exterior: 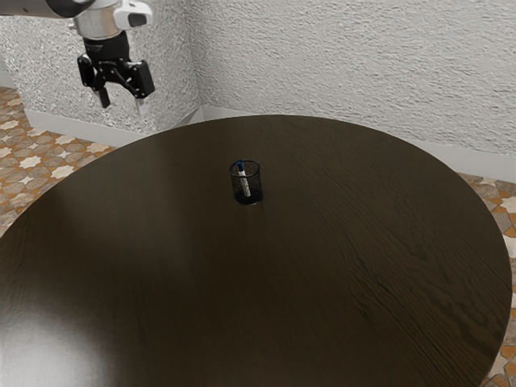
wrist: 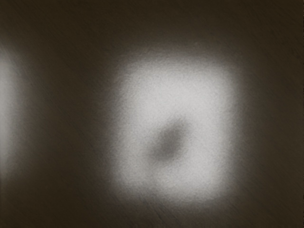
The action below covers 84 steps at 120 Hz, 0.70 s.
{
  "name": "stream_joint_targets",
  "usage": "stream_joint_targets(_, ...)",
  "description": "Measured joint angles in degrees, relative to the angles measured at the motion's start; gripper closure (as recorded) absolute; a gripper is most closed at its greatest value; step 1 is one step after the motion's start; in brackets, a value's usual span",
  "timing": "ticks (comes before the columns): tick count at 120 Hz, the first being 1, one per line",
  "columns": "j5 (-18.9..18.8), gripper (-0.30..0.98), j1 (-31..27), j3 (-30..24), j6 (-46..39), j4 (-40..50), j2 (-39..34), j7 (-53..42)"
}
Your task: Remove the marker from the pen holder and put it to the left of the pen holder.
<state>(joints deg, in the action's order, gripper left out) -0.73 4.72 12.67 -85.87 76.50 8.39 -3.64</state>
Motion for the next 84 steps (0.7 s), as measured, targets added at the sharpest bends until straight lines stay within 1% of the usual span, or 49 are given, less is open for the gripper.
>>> stream_joint_targets(10, 0.3, 0.02, 0.1, -0.1, 0.1, -0.9, -0.2, -0.2)
stream_joint_targets(27, 0.4, 0.02, 0.8, -1.3, -0.3, -5.5, 0.7, -0.4)
stream_joint_targets(54, 0.7, 0.02, 0.8, -2.4, -6.5, -6.2, 10.5, -0.6)
stream_joint_targets(57, 1.1, 0.02, 0.8, -2.4, -7.0, -6.2, 11.0, -0.7)
stream_joint_targets(71, 5.3, 0.02, 0.3, -2.3, -10.3, -6.1, 13.8, -0.8)
stream_joint_targets(84, 7.0, 0.02, 0.4, -2.3, -15.0, -6.1, 18.3, -0.9)
